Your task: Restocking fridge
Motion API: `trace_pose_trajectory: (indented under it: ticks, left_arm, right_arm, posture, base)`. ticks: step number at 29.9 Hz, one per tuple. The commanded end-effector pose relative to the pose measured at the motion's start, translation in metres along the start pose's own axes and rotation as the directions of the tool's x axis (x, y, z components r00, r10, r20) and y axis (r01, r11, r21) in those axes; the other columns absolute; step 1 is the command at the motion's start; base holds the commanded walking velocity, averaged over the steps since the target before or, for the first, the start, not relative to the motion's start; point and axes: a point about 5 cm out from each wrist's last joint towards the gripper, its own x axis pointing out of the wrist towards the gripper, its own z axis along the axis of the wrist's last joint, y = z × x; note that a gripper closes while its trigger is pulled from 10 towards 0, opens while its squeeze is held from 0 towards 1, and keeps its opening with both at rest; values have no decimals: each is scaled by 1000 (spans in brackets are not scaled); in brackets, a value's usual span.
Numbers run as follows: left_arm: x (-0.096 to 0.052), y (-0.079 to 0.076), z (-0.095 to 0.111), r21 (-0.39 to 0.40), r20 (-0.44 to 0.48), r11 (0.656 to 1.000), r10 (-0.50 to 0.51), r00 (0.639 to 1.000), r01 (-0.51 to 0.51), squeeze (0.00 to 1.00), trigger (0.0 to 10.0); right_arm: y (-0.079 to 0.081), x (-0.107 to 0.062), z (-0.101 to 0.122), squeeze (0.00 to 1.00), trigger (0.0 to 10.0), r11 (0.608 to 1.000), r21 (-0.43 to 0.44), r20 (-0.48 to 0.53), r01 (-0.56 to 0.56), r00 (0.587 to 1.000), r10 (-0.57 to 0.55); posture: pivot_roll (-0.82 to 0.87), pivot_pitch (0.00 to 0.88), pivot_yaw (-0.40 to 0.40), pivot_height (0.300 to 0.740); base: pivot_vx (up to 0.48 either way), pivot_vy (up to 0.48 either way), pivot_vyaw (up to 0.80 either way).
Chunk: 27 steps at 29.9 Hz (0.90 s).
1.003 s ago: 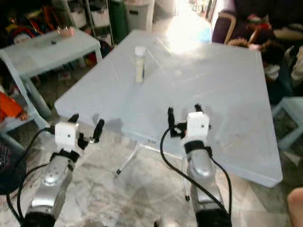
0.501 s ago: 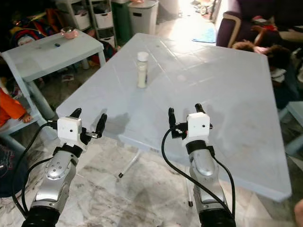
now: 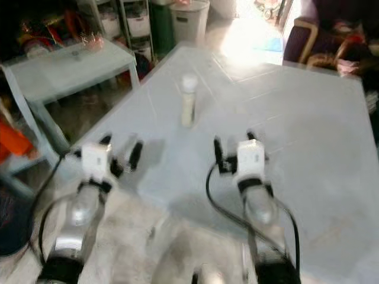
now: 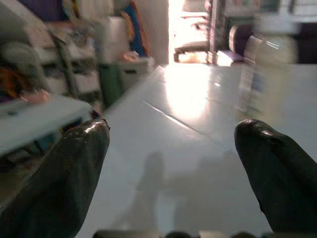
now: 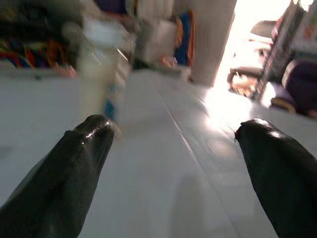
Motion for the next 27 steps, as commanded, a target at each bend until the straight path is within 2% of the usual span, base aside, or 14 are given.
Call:
trace_pose_trajectory:
  ticks: [1,10,11,17,19,22,27]
  left_arm:
    - [-4,11,0,21,-5,999,31,1000,-31,0,10000]
    - [-3,13,1,28,-5,999,36,999,-36,0,10000]
    - [-3,13,1,32,-6,999,36,999,-36,0,10000]
    - [-8,17,1,49,-9,998,43,999,-43,0,10000]
    - [-10,19,1,58,-13,997,46,999,-45,0,10000]
    - [-12,20,2,64,-14,997,49,999,-48,0,10000]
    - [-16,24,3,85,-16,995,55,998,-53,0,10000]
  right_arm:
    - [9,3,5,0,10000,1000,10,24,-24,999,24]
    - [9,7,6,0,10000,999,11,27,-38,999,38]
    - [6,13,9,0,10000,998,-19,38,-54,998,55]
    - [-20,35,20,0,10000,998,-56,58,-22,998,26]
    - [-27,44,24,0,10000,995,-96,62,-29,997,36]
    - [-29,50,27,0,10000,992,-121,68,-42,996,50]
    - [-24,62,31,0,10000,990,-91,74,-106,991,113]
  posture:
    - [-47,0,-5,740]
    - [-39,0,-5,740]
    - [-38,0,-4,740]
    - [-25,0,-2,740]
    - [-11,0,-2,740]
    - [-3,0,1,740]
    - [20,0,9,740]
  base:
    - [0,0,0]
    - [0,0,0]
    - [0,0,0]
    - [0,0,0]
    - [0,0,0]
    - [0,0,0]
    - [0,0,0]
